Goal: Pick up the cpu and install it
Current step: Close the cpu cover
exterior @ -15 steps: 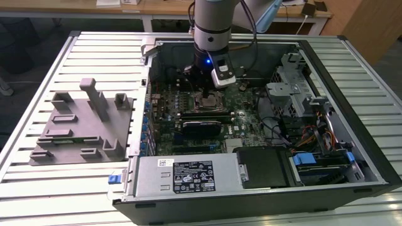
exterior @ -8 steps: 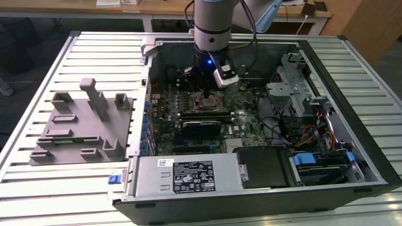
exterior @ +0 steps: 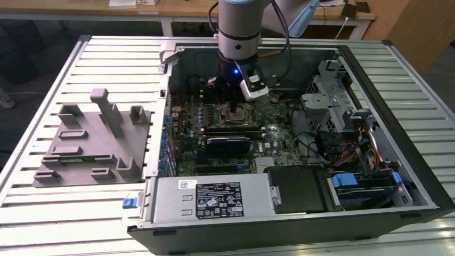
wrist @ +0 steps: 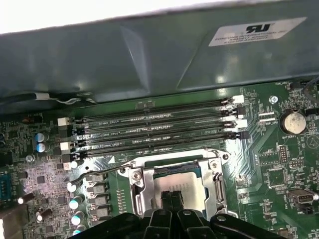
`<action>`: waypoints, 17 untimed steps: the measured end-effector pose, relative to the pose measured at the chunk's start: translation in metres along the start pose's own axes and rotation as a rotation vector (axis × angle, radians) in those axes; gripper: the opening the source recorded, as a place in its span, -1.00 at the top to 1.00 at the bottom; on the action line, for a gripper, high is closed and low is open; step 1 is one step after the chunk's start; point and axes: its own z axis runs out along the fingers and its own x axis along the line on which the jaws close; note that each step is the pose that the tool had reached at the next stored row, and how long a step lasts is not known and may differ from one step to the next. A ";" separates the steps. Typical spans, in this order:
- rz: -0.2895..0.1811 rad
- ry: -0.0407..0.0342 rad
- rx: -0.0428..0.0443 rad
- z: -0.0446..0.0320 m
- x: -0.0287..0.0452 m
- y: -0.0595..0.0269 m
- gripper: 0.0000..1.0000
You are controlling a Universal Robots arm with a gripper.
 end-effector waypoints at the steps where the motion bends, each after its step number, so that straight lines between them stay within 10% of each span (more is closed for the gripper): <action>1: 0.000 0.0000 0.0001 0.0000 0.0000 0.0000 0.79; 17: 0.000 -0.0011 -0.0002 0.0027 0.0119 -0.0018 0.79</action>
